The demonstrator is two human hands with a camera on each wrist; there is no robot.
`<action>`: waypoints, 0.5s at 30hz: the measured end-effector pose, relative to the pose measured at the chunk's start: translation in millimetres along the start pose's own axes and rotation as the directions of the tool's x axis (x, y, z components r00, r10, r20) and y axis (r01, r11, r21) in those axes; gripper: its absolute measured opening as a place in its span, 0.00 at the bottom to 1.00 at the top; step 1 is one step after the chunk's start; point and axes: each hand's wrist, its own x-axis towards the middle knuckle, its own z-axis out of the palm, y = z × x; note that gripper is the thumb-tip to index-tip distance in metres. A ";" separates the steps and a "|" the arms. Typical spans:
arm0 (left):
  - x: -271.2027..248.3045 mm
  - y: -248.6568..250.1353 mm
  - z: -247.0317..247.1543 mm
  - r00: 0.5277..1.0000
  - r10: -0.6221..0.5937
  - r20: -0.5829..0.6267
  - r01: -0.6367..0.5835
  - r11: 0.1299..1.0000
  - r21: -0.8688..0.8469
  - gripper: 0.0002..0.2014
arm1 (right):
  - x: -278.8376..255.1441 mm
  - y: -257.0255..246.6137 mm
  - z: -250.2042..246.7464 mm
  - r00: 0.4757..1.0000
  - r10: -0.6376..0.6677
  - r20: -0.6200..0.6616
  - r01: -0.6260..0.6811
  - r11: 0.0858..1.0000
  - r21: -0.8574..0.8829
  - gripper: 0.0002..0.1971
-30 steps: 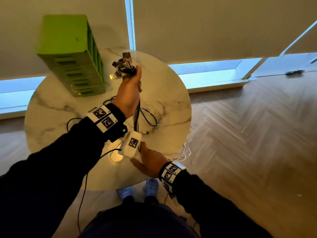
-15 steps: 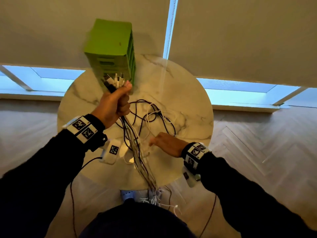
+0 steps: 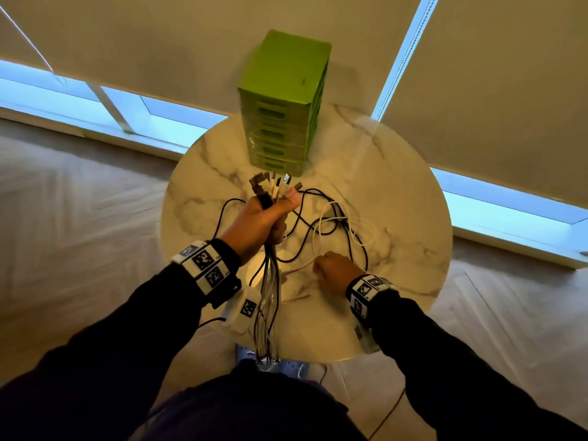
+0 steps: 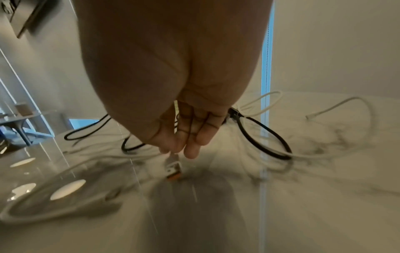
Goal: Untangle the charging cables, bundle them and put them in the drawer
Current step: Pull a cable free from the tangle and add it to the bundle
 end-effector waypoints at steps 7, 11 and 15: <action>5.0 -3.3 -6.1 0.998 -0.021 -0.065 0.017 0.998 -0.065 0.19 | 3.9 2.2 -9.2 0.997 -0.030 0.073 0.037 0.994 -0.103 0.15; 10.4 -6.9 -3.3 0.998 -0.010 -0.055 0.008 0.999 -0.038 0.20 | 1.6 -0.4 6.4 0.995 0.015 0.097 -0.019 0.999 0.046 0.14; 15.5 -8.6 -3.3 0.999 -0.020 -0.040 0.020 1.000 -0.013 0.19 | 2.3 1.9 9.7 0.995 0.005 0.104 -0.025 0.982 0.187 0.10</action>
